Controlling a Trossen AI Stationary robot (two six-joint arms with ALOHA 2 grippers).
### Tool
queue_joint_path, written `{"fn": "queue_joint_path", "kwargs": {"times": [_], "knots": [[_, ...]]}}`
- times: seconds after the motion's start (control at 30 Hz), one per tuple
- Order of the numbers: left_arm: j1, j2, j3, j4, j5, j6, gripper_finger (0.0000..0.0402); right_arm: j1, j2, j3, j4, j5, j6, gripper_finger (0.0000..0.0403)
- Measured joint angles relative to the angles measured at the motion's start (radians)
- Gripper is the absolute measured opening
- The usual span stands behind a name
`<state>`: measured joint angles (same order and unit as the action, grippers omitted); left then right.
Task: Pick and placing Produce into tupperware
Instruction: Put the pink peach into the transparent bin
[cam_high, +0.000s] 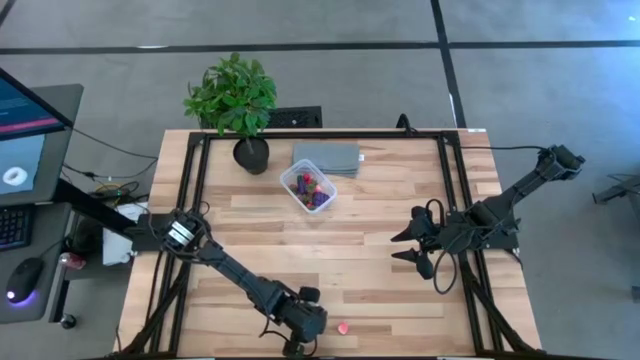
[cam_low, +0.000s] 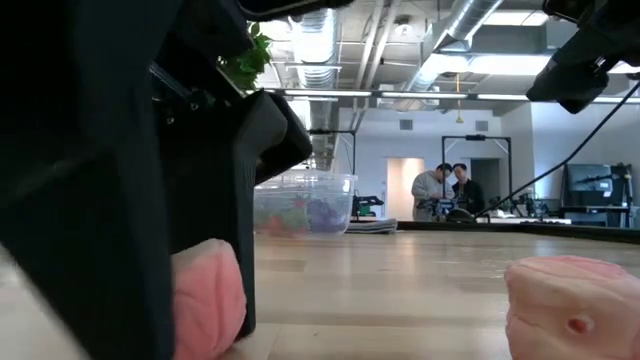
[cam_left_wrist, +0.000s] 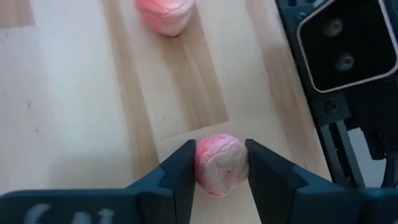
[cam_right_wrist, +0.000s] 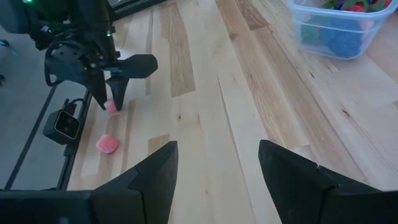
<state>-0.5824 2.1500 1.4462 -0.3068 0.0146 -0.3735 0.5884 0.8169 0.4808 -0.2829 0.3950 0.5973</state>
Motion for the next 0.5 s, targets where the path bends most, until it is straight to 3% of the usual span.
{"fn": "queue_joint_path", "kwargs": {"times": [0.5], "knots": [[0.084,-0.135,-0.004,-0.116,-0.227,0.001,0.0115,0.0,0.0,0.0,0.03,0.0,0.003,0.0248]]}}
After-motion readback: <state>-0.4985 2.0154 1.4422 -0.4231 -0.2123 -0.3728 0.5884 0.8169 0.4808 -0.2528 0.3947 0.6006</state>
